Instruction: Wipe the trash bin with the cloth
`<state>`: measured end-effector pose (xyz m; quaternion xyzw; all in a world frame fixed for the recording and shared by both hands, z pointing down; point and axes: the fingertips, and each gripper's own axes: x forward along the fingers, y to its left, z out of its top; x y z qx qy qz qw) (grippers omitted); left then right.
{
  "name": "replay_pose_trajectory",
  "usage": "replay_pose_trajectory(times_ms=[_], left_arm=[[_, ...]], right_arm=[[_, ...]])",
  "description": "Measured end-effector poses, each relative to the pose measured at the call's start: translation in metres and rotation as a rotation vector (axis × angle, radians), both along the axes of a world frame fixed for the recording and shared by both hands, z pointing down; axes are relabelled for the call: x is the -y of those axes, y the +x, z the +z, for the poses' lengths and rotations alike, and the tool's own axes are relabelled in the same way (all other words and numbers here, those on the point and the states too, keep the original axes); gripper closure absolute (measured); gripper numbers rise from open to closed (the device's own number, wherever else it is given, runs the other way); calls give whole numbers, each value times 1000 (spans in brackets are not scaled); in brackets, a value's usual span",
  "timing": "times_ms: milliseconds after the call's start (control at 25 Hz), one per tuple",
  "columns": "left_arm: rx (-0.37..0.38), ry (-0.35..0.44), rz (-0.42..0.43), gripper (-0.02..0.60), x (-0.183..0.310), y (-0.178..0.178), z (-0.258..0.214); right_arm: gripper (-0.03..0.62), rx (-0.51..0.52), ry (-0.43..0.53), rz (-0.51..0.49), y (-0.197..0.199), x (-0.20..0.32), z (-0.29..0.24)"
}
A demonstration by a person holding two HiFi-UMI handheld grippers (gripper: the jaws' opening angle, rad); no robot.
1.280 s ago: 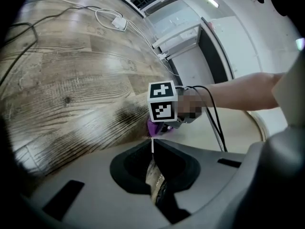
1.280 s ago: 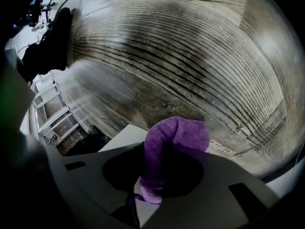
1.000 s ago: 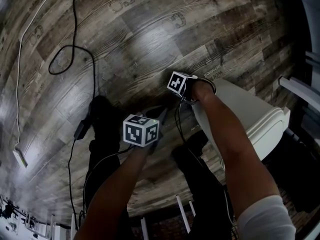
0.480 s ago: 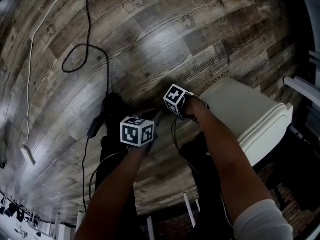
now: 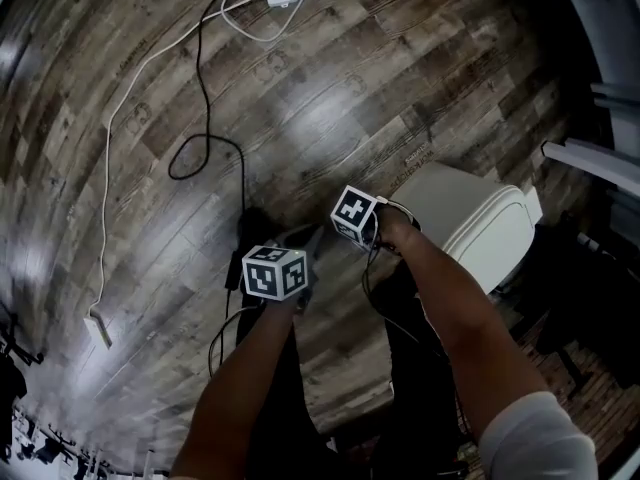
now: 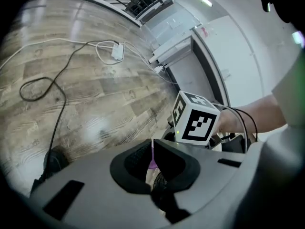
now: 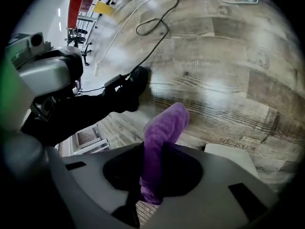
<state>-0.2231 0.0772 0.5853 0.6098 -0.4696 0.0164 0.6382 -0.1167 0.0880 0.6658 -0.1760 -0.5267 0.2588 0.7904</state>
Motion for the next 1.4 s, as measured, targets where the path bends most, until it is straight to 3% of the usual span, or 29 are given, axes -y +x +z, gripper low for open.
replay_pose_trajectory(times_ms=[440,1040,1400], left_arm=[[-38,38,33,578,21,-1,-111],[-21,115,284,578,40,-59,-251],[-18,140,380,578,24,-59,-318]], right_arm=[[497,33,95,103,-21,37,-123],[497,47,264,420,-20,71,-272],[497,89,340,539,-9,71,-341]])
